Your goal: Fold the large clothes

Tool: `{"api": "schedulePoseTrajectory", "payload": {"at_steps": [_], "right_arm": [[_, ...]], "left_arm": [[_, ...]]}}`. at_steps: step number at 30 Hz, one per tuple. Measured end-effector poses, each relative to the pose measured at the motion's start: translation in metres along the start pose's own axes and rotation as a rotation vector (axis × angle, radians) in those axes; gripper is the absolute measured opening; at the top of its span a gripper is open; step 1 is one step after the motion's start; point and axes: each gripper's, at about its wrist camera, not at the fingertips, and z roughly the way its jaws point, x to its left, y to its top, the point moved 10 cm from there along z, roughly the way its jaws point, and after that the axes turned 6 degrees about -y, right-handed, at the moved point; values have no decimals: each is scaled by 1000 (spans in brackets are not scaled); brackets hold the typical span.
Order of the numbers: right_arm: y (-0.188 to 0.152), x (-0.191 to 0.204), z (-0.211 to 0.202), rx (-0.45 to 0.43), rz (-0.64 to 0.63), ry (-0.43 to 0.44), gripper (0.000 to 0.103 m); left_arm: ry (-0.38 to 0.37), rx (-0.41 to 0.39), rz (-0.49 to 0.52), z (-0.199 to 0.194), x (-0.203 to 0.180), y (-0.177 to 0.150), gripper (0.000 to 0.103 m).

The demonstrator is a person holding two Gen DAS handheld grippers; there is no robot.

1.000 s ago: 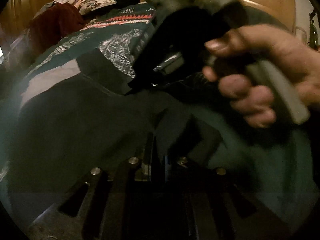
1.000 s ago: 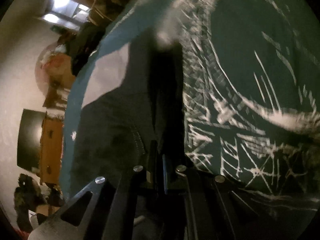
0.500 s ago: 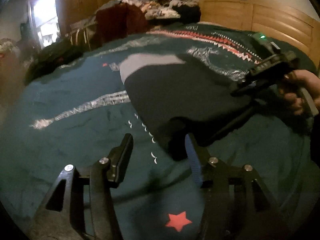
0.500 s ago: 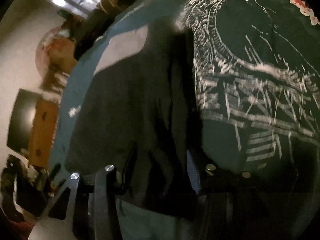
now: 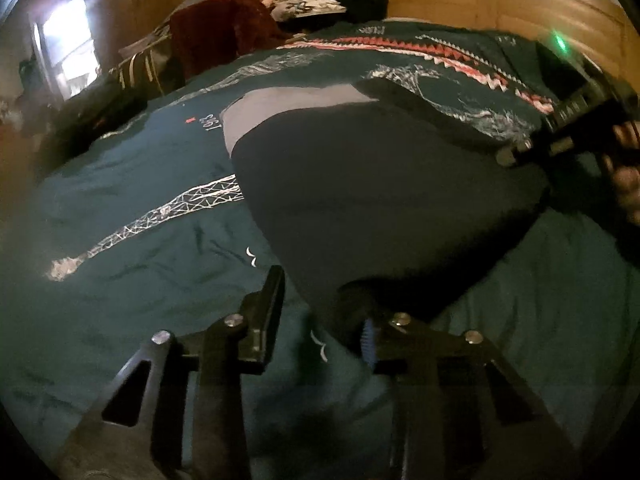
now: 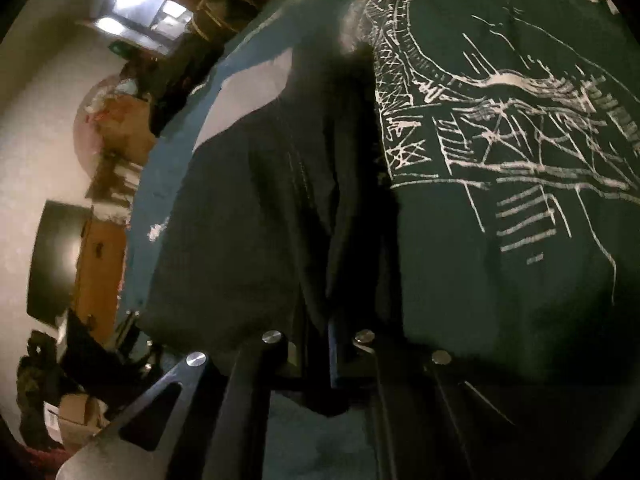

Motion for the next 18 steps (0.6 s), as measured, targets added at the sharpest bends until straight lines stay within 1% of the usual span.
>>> {"api": "schedulePoseTrajectory", "payload": {"at_steps": [2,5,7,10,12,14,15,16,17,18], "right_arm": [[5,2,3,-1,-15,-13,7],[7,1,7,3,-22,-22,7],[7,-1,7,0,-21,-25,7],[7,-6,5,1,-24,-29,7],[6,-6,6,4,-29,-34,7],[4,-7,8,9,-25,-30,7],[6,-6,11,11,-22,-29,7],[6,-6,11,10,-20,-29,7],[6,-6,11,8,-19,-29,7],[5,-6,11,6,-16,-29,7]], "left_arm": [[6,9,10,-1,-2,-4,30],[3,17,35,-3,-9,-8,24],[7,9,50,-13,-13,-10,20],[8,-65,16,-51,-10,-4,19],[22,-153,-25,-80,-1,14,19],[23,-201,-48,-84,6,30,19],[19,-193,-42,-71,8,39,19],[15,-173,-27,-55,6,41,19],[-7,-128,-11,-36,1,36,20],[-29,-7,22,1,-6,18,21]]}}
